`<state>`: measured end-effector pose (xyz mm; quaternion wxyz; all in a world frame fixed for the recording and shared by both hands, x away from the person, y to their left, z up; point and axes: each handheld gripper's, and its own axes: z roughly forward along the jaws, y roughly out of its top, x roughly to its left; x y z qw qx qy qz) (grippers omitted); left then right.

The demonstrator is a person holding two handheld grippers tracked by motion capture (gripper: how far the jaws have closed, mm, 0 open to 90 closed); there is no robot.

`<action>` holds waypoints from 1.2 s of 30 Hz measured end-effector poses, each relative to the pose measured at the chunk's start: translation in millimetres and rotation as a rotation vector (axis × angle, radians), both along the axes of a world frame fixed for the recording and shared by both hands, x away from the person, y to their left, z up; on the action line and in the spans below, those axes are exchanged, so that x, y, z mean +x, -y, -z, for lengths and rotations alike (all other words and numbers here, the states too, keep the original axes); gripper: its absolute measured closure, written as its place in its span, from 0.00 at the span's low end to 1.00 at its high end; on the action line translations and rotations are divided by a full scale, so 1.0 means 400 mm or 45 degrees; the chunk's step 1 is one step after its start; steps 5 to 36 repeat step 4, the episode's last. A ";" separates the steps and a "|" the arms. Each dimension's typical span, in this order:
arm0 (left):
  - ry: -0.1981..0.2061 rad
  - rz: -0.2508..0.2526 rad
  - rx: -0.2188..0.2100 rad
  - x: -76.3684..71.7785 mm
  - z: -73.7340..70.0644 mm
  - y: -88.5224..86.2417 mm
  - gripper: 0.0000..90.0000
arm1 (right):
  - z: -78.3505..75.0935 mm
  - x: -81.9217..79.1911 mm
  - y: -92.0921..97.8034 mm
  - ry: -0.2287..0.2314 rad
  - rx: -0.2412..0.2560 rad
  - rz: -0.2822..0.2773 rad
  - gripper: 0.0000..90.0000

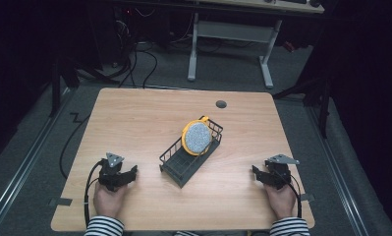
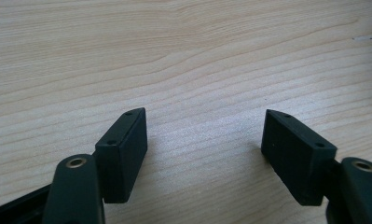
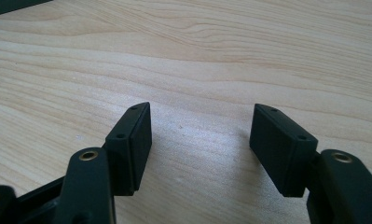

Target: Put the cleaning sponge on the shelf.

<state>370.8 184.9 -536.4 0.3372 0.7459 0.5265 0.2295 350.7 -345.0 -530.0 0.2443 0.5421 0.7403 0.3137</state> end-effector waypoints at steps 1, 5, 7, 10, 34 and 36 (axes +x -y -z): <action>0.000 0.000 0.000 0.000 0.000 0.000 0.35 | 0.000 0.000 0.000 0.000 0.000 0.001 0.43; 0.000 0.000 0.000 0.000 0.000 0.000 0.35 | 0.000 0.000 0.000 0.000 0.000 0.001 0.43; 0.000 0.000 0.000 0.000 0.000 0.000 0.35 | 0.000 0.000 0.000 0.000 0.000 0.001 0.43; 0.000 0.000 0.000 0.000 0.000 0.000 0.35 | 0.000 0.000 0.000 0.000 0.000 0.001 0.43; 0.000 0.000 0.000 0.000 0.000 0.000 0.35 | 0.000 0.000 0.000 0.000 0.000 0.001 0.43; 0.000 0.000 0.000 0.000 0.000 0.000 0.35 | 0.000 0.000 0.000 0.000 0.000 0.001 0.43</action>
